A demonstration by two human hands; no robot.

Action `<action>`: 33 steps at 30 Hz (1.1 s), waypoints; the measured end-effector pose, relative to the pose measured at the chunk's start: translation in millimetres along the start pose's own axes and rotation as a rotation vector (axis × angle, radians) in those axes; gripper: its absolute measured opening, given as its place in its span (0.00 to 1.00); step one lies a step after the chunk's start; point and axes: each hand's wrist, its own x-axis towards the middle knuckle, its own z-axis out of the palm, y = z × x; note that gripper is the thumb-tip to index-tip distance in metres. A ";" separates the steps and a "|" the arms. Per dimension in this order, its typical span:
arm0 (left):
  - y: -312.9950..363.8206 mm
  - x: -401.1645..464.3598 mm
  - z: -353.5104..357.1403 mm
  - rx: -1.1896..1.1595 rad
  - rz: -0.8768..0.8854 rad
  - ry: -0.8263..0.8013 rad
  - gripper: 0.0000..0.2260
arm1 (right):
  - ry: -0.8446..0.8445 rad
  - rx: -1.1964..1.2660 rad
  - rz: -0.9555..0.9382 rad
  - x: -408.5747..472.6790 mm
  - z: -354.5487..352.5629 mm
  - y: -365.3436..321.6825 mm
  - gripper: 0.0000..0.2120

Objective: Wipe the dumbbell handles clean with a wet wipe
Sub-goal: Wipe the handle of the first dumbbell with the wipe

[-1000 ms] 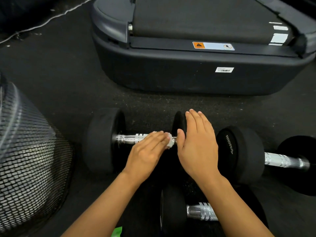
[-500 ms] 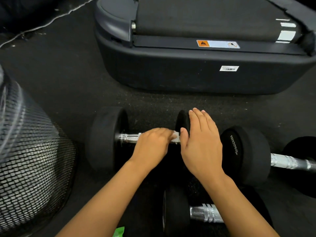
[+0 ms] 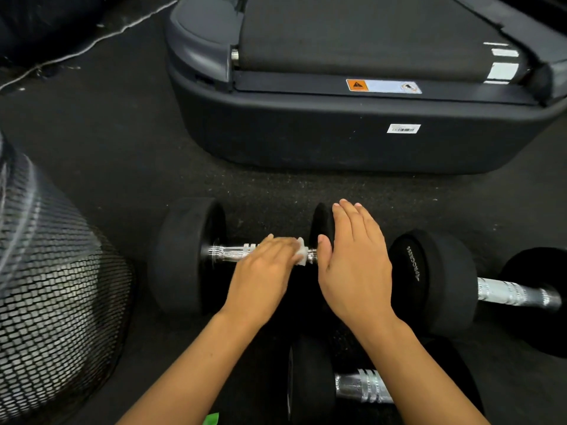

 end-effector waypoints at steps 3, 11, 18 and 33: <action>-3.6 -1.7 3.5 -0.028 0.106 0.019 0.12 | 0.005 0.007 0.004 -0.7 0.4 0.3 0.26; -15.8 -12.8 -0.5 -0.028 0.035 0.144 0.13 | -0.002 0.019 0.003 1.0 0.6 0.1 0.26; -24.1 -21.5 1.4 -0.029 0.147 0.211 0.12 | -0.019 0.011 -0.006 -1.7 -0.8 0.5 0.26; -21.8 -4.4 -8.5 -0.069 0.022 0.066 0.11 | -0.025 0.001 -0.006 0.6 -0.5 0.8 0.26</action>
